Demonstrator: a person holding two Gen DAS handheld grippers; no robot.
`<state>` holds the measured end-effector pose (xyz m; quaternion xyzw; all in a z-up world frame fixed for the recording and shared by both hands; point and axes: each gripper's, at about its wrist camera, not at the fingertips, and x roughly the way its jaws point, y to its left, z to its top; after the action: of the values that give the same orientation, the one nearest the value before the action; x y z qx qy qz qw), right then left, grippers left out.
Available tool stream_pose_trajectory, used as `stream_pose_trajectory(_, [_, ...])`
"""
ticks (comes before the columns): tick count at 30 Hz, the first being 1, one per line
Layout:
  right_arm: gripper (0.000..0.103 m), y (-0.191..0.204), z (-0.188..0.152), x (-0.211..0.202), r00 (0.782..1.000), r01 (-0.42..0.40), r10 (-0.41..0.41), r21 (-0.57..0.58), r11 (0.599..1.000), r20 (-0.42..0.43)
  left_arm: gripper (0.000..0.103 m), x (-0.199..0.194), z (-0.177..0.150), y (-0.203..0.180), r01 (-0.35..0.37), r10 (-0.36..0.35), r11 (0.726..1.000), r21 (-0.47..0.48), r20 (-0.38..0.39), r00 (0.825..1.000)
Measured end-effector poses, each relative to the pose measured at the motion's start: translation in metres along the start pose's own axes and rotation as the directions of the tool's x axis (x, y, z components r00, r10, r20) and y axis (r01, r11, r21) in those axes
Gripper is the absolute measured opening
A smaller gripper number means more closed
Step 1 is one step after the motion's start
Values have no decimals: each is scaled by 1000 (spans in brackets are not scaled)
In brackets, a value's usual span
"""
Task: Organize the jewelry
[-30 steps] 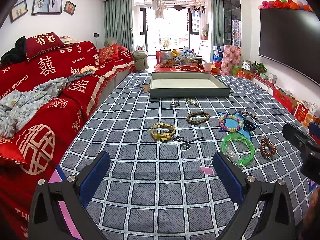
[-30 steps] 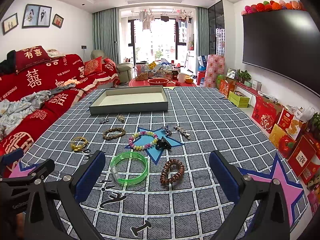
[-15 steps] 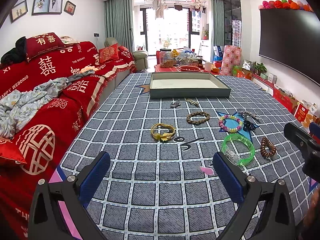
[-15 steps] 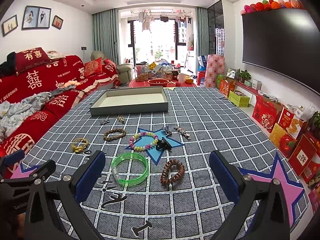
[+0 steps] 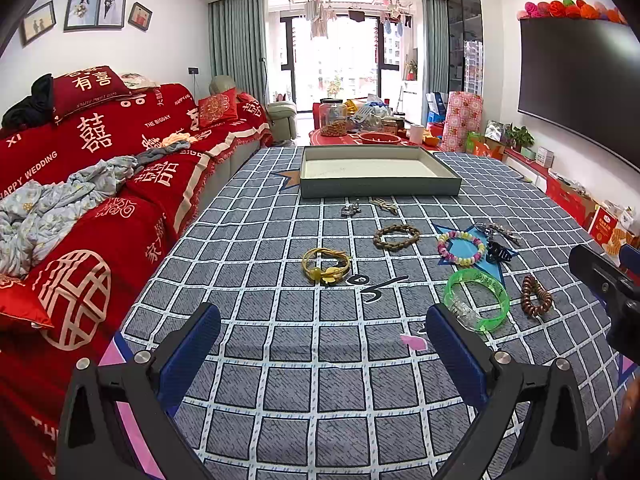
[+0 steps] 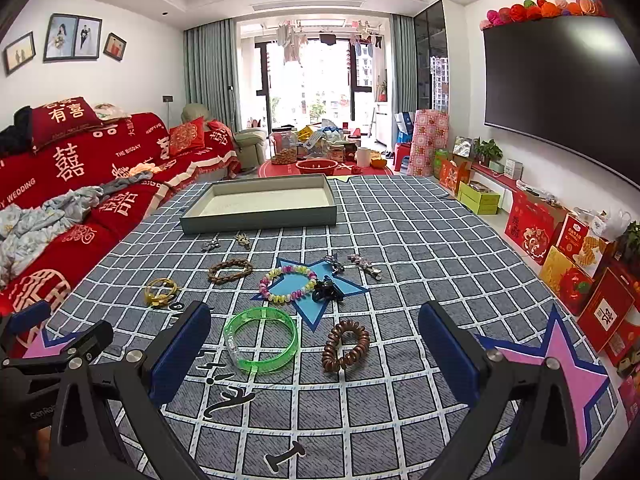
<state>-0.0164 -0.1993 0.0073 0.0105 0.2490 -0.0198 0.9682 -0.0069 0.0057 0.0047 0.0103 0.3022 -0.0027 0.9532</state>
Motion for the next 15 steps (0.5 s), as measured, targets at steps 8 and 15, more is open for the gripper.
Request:
stream_pose_trajectory(8, [103, -1, -1, 0, 1000, 0, 0, 3, 1000, 1, 103, 0, -1, 0, 0, 0, 1000, 1, 1, 1000])
stream_pose_trajectory(15, [103, -1, -1, 0, 1000, -2, 2, 4, 1000, 1, 103, 0, 0, 0, 0, 0, 1000, 0, 1, 1000])
